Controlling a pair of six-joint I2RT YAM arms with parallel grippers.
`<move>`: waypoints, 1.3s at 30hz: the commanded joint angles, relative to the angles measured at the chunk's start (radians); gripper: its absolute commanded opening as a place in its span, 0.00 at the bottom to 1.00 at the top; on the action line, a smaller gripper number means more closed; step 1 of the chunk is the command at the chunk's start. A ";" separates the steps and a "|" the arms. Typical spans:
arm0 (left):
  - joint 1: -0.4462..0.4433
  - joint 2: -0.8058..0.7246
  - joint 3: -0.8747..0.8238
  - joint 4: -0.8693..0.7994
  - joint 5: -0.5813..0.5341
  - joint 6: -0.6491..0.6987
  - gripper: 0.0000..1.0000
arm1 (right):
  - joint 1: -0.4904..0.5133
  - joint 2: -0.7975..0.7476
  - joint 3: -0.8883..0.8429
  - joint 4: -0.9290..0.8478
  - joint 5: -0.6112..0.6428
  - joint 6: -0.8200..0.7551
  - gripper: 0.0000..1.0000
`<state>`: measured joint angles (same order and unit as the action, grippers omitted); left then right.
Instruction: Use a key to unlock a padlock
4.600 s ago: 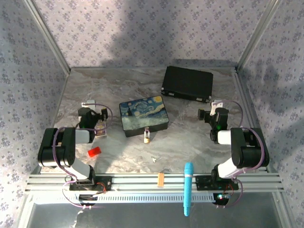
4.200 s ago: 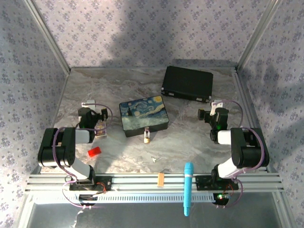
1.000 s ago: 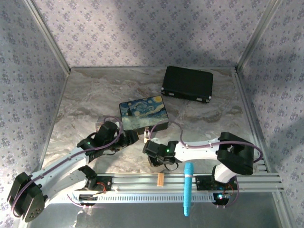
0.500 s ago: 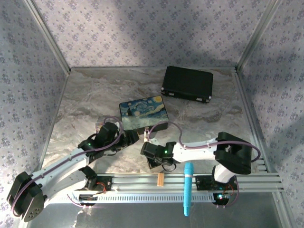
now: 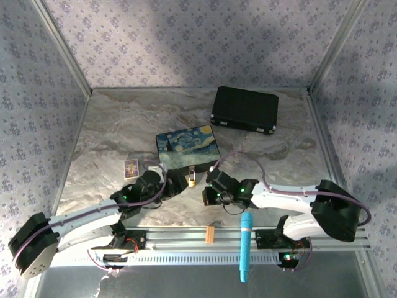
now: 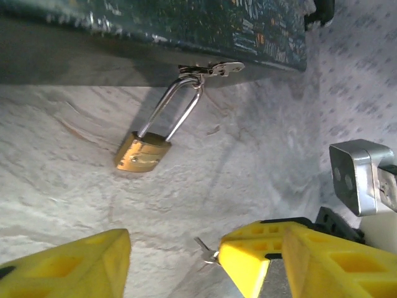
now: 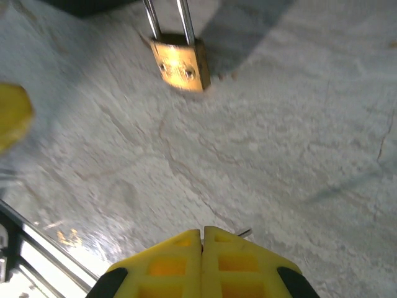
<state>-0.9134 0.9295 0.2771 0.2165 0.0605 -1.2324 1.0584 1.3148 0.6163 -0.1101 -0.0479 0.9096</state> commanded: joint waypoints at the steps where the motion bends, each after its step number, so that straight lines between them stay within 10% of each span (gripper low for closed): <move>1: -0.065 0.031 -0.054 0.190 -0.135 -0.231 0.63 | -0.031 -0.039 -0.016 0.069 -0.040 0.040 0.02; 10: -0.145 0.001 -0.040 0.207 -0.253 -0.579 0.94 | -0.087 -0.073 0.074 0.151 -0.066 -0.018 0.02; 20: -0.145 0.046 -0.053 0.414 -0.251 -0.708 1.00 | -0.038 0.060 0.176 0.291 -0.166 -0.061 0.01; 33: -0.067 0.022 -0.109 0.520 -0.238 -0.724 0.83 | -0.022 0.046 0.083 0.446 -0.277 -0.030 0.01; 39: -0.045 -0.057 -0.124 0.414 -0.226 -0.724 0.52 | -0.027 0.015 0.040 0.448 -0.258 -0.020 0.01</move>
<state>-0.9657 0.9215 0.1501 0.6395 -0.1757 -1.9533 1.0302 1.3525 0.6899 0.3462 -0.2966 0.8829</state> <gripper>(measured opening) 0.544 0.056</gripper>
